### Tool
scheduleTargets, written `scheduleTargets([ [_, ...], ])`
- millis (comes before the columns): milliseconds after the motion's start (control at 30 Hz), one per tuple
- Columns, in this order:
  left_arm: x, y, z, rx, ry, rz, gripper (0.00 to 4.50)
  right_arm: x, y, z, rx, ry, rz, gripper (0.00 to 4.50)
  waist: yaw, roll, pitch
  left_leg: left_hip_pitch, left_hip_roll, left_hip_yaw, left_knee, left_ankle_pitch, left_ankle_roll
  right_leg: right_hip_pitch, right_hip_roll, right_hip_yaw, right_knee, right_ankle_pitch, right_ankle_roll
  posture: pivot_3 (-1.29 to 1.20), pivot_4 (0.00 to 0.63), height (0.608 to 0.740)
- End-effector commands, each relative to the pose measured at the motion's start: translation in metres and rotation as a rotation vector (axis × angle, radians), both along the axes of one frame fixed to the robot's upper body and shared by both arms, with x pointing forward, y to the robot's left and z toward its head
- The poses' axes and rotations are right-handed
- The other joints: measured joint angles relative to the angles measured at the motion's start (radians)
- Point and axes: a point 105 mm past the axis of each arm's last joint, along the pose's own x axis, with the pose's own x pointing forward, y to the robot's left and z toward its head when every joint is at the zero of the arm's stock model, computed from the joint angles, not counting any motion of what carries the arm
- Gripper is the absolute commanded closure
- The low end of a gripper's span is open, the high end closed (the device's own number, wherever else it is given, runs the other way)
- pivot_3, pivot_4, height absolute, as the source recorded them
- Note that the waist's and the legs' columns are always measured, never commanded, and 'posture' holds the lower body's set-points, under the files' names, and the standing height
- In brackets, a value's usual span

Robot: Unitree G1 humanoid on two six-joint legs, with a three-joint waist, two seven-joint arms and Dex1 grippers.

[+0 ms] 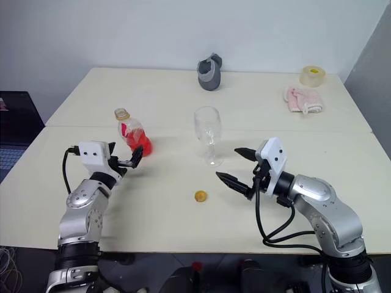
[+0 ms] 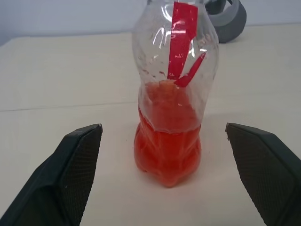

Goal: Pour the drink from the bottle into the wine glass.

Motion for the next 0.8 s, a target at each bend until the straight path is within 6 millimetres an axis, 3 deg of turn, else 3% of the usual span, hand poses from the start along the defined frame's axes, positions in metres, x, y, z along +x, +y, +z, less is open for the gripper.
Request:
scheduleTargets([
  [33, 0.008, 0.004, 0.015, 0.034, -0.049, -0.021, 0.0, -0.007, 0.001, 0.013, 0.021, -0.052, 0.006, 0.01, 0.0, 0.0, 0.0, 0.0, 0.0, 0.0, 0.0, 0.0, 0.0, 0.0, 0.0, 0.0, 0.0, 0.0, 0.0, 0.0, 0.15, 0.74],
  [267, 0.026, 0.009, 0.019, 0.047, -0.045, -0.075, 0.0, -0.01, -0.003, 0.013, 0.016, -0.044, -0.013, 0.01, 0.0, 0.0, 0.0, 0.0, 0.0, 0.0, 0.0, 0.0, 0.0, 0.0, 0.0, 0.0, 0.0, 0.0, 0.0, 0.0, 0.15, 0.74],
  [800, 0.054, -0.003, 0.027, 0.054, -0.098, -0.11, 0.0, -0.007, -0.006, 0.013, 0.015, -0.038, -0.037, 0.01, -0.001, -0.001, 0.0, 0.0, -0.001, 0.0, 0.001, 0.0, 0.0, 0.0, 0.0, -0.001, 0.0, 0.0, 0.0, 0.0, 0.15, 0.74],
])
